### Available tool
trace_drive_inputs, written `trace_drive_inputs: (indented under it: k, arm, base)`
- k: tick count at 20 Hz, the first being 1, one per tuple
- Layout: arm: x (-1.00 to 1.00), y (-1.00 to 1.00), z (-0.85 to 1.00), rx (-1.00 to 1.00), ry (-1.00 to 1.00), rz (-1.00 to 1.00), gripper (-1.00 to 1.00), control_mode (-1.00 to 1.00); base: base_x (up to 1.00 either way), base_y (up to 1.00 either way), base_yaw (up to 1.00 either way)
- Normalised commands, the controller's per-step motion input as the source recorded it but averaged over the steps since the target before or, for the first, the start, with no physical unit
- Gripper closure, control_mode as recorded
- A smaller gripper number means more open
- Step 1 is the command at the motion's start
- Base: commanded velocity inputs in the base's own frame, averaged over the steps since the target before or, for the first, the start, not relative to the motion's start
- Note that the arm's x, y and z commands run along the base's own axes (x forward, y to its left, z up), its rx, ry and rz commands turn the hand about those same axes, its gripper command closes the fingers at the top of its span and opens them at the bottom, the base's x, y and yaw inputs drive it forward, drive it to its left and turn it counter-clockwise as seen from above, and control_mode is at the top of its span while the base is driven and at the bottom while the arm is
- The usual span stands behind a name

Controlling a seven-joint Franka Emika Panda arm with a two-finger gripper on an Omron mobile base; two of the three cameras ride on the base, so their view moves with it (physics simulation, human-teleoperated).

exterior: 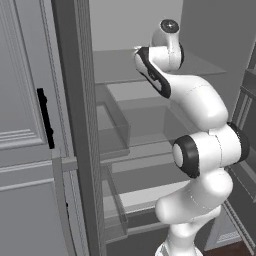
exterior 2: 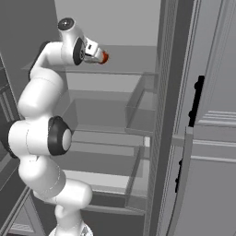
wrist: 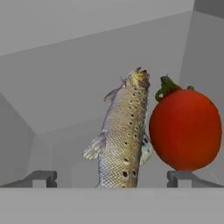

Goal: Place one tomato and one fish in each tupperware on the nearby counter, to pack two identical lunches.

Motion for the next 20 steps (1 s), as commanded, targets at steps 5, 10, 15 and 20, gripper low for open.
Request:
trace_drive_inputs:
  k: [5, 10, 15, 20]
  arm:
    - [0.00, 0.00, -0.36, 0.06, 0.00, 0.09, -1.00, -1.00]
    - [0.00, 0.03, -0.16, 0.00, 0.00, 0.02, -1.00, -1.00]
    - [0.12, 0.13, -0.18, 0.00, 0.00, 0.00, -1.00, -1.00]
    - [0.07, 0.03, -0.29, 0.00, 0.00, 0.01, -1.00, -1.00]
  base:
    - [0.00, 0.00, 0.00]
    - [0.00, 0.00, 0.00]
    - [0.00, 0.00, 0.00]
    - [0.00, 0.00, 0.00]
